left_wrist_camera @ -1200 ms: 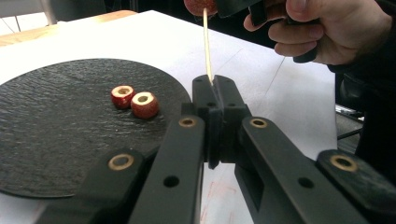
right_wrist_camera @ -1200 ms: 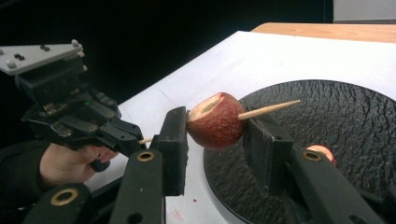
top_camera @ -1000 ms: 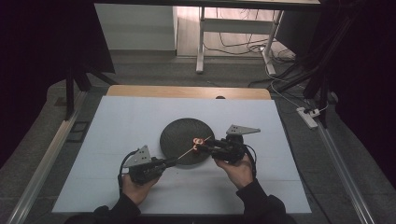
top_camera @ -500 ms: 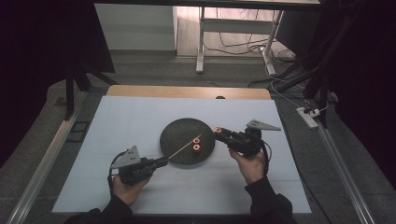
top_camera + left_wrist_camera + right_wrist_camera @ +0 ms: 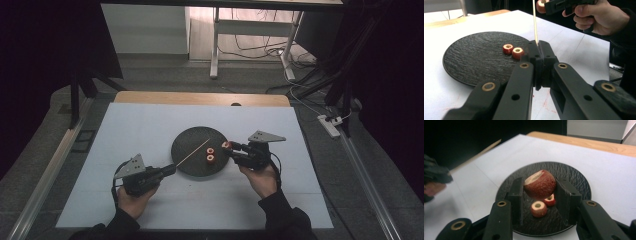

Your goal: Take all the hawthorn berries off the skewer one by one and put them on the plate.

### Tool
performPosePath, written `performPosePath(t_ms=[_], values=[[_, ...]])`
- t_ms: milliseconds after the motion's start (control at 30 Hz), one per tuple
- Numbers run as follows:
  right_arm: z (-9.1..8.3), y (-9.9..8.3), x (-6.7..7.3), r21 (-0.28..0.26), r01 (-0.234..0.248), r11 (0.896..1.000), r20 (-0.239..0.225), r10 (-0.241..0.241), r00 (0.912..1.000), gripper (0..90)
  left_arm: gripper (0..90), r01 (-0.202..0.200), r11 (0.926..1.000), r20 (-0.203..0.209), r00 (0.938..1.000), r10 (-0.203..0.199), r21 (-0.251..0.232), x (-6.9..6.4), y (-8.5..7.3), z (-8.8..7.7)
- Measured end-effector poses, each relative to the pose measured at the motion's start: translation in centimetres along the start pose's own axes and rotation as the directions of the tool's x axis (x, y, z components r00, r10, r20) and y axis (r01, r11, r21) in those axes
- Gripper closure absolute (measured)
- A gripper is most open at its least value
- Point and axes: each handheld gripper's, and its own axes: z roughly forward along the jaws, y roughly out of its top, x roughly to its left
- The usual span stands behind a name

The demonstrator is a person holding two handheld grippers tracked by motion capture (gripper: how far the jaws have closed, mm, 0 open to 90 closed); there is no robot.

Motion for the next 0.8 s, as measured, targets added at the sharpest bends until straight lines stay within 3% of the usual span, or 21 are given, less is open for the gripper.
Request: performPosePath(t_ms=[433,800], values=[[4.7,-0.7,1.4,0.098,0.12,0.988,0.035,-0.124,0.9917,60.5,89.3,0.015,0.9995,-0.033,0.9993,-0.014,0.029,0.3,-0.1,0.3],[9.0,-2.1,2.3,0.176,0.192,0.965,0.038,-0.201,0.9788,60.4,89.3,0.031,0.9989,-0.051,0.9983,-0.029,0.036,0.6,-0.2,0.3]])
